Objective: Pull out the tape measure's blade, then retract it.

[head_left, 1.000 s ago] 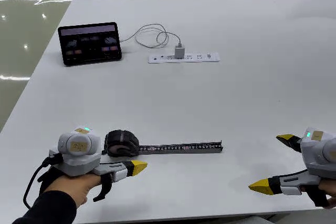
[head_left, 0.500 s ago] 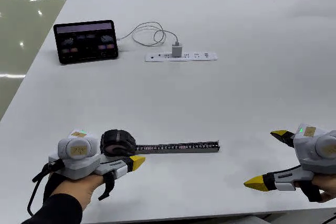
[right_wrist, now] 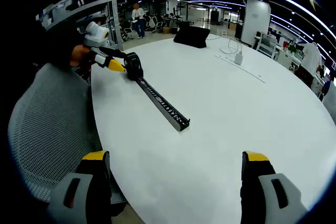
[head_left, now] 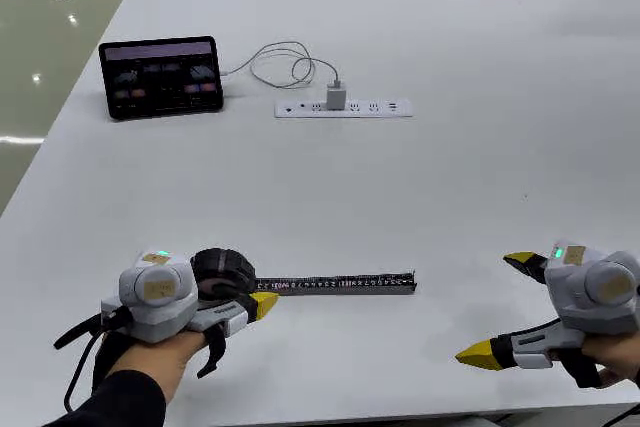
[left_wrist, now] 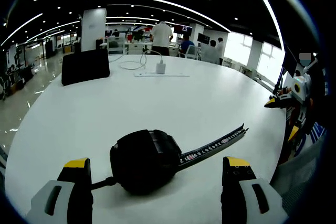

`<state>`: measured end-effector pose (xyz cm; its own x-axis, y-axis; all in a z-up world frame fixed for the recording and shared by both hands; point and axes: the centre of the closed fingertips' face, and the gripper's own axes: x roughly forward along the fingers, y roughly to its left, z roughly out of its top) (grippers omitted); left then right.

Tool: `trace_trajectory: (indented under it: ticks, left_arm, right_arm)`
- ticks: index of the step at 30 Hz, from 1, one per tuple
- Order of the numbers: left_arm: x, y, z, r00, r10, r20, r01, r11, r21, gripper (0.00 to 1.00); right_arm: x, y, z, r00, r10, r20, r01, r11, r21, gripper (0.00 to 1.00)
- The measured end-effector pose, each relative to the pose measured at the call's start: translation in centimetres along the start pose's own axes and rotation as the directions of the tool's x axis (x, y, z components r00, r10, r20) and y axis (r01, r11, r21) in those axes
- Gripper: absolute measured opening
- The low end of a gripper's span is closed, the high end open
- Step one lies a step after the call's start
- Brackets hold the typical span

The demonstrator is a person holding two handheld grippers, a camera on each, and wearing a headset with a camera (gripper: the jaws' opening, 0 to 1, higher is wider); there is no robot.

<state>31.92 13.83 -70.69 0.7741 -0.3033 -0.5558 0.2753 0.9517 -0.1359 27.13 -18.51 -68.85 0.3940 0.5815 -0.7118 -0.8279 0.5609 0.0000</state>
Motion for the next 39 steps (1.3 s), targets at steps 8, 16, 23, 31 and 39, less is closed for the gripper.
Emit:
trace_trajectory:
  ticks: [8, 16, 23, 31, 39]
  left_arm:
    - [0.6, 0.1, 0.4, 0.9997, 0.007, 0.025, -0.007, 1.0, -0.003, 1.0]
    - [1.1, 0.1, 0.8, 0.9986, 0.007, 0.052, -0.007, 1.0, -0.003, 1.0]
    - [1.6, -0.1, 0.5, 0.9985, -0.005, 0.055, 0.006, 1.0, -0.011, 1.0]
    - [1.6, 0.3, 0.7, 0.9969, 0.007, 0.079, -0.007, 1.0, 0.002, 1.0]
    - [1.7, 0.2, 0.8, 0.9967, 0.003, 0.081, -0.003, 1.0, 0.001, 1.0]
  right_arm:
    - [1.5, -0.1, 0.6, 0.999, 0.034, -0.03, -0.035, 0.999, -0.037, 1.0]
    - [3.1, -0.7, 1.8, 0.9937, 0.077, -0.081, -0.088, 0.986, -0.138, 1.0]
    - [5.7, -0.7, 1.9, 0.975, 0.143, -0.17, -0.182, 0.953, -0.243, 1.0]
    - [7.8, -1.1, 2.4, 0.9558, 0.199, -0.217, -0.259, 0.917, -0.302, 0.87]
    - [9.0, -0.7, 2.5, 0.9309, 0.249, -0.268, -0.332, 0.881, -0.337, 0.66]
